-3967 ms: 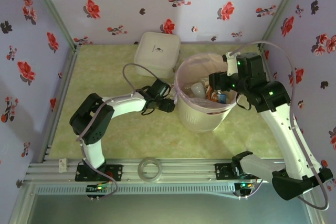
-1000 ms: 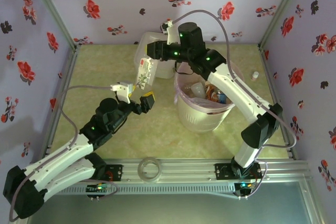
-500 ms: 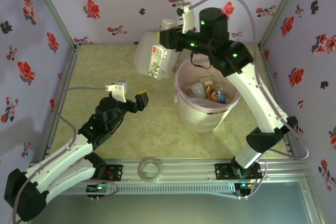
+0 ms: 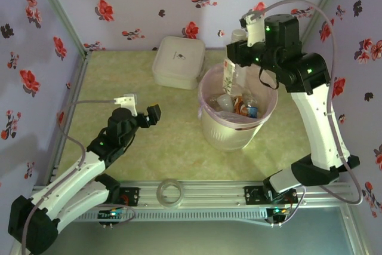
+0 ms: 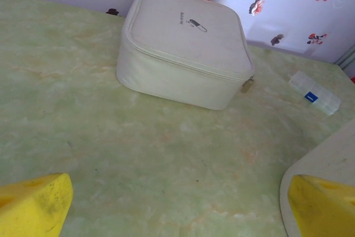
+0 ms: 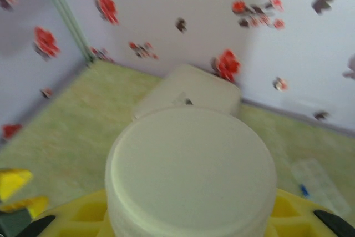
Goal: Put the plastic bottles in the bin
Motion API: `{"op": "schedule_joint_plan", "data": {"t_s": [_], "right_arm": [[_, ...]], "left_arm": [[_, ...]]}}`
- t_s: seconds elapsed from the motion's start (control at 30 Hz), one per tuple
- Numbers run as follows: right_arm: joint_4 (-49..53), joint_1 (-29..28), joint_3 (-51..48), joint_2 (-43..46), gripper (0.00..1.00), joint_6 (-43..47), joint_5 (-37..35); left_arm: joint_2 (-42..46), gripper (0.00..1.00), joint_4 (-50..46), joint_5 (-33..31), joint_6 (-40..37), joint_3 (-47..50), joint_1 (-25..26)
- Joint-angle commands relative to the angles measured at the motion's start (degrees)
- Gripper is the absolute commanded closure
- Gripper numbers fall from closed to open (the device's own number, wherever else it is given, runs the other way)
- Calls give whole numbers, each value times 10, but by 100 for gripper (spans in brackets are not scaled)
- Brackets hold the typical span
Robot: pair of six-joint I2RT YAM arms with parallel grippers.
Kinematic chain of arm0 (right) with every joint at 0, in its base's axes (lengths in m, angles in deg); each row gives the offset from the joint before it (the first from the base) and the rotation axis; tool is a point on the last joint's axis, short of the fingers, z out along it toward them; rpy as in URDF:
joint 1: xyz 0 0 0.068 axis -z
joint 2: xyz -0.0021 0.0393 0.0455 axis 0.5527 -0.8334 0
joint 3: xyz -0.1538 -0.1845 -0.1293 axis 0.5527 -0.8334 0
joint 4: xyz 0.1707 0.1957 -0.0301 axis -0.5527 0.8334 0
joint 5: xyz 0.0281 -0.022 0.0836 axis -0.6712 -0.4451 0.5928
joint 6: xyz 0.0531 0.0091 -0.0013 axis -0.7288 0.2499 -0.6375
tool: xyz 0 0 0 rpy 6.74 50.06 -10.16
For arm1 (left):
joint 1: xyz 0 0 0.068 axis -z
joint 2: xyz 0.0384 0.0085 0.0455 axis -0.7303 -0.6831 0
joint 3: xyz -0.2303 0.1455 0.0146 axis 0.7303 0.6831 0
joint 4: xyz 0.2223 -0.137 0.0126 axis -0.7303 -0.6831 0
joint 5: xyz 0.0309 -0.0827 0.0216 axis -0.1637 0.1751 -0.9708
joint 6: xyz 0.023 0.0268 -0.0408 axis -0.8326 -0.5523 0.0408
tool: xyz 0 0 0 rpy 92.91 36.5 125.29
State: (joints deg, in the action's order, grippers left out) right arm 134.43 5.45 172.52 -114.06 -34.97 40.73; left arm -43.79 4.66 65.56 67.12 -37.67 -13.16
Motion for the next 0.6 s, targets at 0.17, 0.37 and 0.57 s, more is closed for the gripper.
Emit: {"op": "schedule_joint_plan", "data": {"t_s": [0.17,0.37,0.57], "right_arm": [[147,4,-7,-35,97,107,-106],[160,-18,-50,-59,96,148,-128],[142,-30,-126,-80,97,150,-155]], "left_arm": [[-4,0,-7,-14,17,-6,-12],[-5,0,-8,-14,24,-6,-16],[-6,0,-11,-14,25,-10,-20]]}}
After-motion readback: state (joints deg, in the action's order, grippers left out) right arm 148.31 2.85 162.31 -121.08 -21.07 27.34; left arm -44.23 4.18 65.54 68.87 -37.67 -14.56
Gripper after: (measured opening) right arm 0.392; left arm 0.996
